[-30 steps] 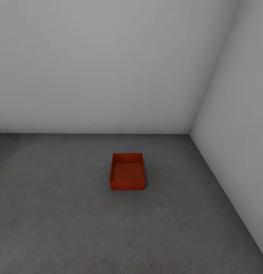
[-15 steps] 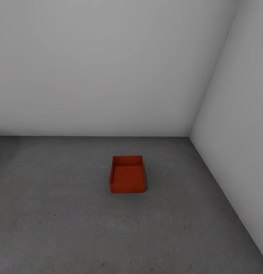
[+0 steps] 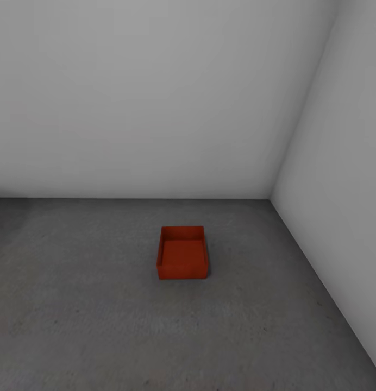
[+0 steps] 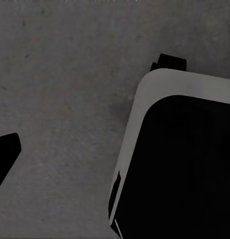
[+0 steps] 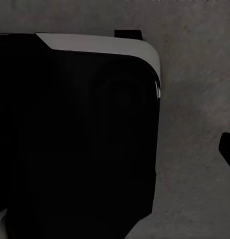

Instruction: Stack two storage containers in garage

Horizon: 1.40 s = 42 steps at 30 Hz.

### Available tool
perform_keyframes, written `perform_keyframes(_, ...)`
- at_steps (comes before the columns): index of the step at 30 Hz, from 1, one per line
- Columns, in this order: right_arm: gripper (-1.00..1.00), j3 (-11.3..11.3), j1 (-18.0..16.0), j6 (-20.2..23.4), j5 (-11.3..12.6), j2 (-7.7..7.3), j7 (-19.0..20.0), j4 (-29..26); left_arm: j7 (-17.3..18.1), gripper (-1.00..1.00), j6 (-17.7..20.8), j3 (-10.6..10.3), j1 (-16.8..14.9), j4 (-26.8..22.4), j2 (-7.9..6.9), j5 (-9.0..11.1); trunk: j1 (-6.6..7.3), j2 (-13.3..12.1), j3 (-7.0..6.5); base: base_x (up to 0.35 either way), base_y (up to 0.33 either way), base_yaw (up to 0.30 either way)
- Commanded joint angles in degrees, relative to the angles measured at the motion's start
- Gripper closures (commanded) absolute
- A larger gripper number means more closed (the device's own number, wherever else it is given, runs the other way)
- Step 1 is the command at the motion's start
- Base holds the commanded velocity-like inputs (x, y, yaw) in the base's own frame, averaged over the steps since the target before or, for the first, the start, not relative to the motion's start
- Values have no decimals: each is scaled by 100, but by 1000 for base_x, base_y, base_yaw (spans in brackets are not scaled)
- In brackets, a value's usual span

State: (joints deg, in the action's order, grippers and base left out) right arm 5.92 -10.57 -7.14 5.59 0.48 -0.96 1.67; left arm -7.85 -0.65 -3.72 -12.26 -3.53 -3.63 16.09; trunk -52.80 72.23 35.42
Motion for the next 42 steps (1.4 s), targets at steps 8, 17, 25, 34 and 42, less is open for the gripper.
perform_keyframes(8, -100, 52, -7, -23, -85, -28, -2, 18, -15, -100, -6, -56, 0, -14, -6, 37, 0, 2, -71, 0, 0, 0)
perform_keyframes(17, -100, 52, -7, -45, -322, -81, 114, 16, -15, -100, -6, -33, 0, -70, 0, 46, 0, 2, -155, 0, 0, 0)
perform_keyframes(25, -100, 58, -7, -43, -346, -61, 104, 10, -15, -100, -6, -36, 2, -34, -5, 56, 0, 2, -230, 0, 0, 0)
perform_keyframes(34, -100, 58, -7, -26, -348, -69, 113, 10, -15, -100, -6, -41, 1, -34, -6, 54, 0, 2, -315, 0, 0, 0)
perform_keyframes(42, -100, 58, -7, 8, -348, -79, 140, 12, -15, -100, -6, -40, -2, -34, -5, 52, 0, 2, -389, 0, 0, 0)
